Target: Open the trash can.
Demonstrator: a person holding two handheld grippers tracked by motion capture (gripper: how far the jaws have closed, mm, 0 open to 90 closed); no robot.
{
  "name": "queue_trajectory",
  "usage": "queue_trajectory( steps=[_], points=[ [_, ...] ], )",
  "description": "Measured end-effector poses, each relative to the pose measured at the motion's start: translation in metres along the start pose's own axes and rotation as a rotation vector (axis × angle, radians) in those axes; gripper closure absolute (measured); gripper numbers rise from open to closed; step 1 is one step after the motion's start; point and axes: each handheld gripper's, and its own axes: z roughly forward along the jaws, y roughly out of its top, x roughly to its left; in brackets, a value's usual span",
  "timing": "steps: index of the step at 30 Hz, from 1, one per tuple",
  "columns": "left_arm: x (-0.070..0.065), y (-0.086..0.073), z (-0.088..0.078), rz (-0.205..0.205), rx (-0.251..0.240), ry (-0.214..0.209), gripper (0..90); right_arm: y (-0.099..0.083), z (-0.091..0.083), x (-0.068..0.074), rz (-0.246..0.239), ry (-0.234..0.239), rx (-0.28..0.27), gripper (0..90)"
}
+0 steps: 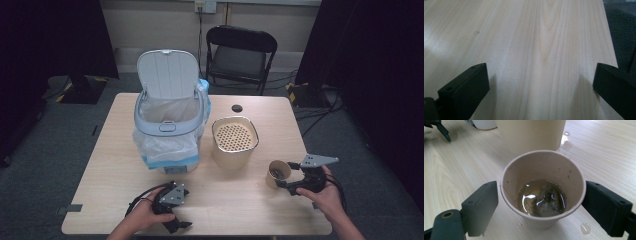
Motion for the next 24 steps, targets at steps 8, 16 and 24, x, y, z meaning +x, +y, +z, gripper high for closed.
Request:
queue_trajectory(
  steps=[8, 16, 24],
  points=[
    [0.0, 0.0, 0.0, 0.0, 0.003, 0.001, 0.0, -0.014, 0.014, -0.002, 0.013, -0.001, -0.035, 14.2],
    [0.0, 0.0, 0.0, -0.002, 0.0, 0.001, 0.0, -0.02, 0.024, -0.004, 0.025, 0.007, -0.038, 14.8],
    [0.0, 0.0, 0.0, -0.002, 0.001, 0.001, 0.0, -0.024, 0.027, -0.006, 0.043, 0.011, -0.063, 17.6]
  ],
)
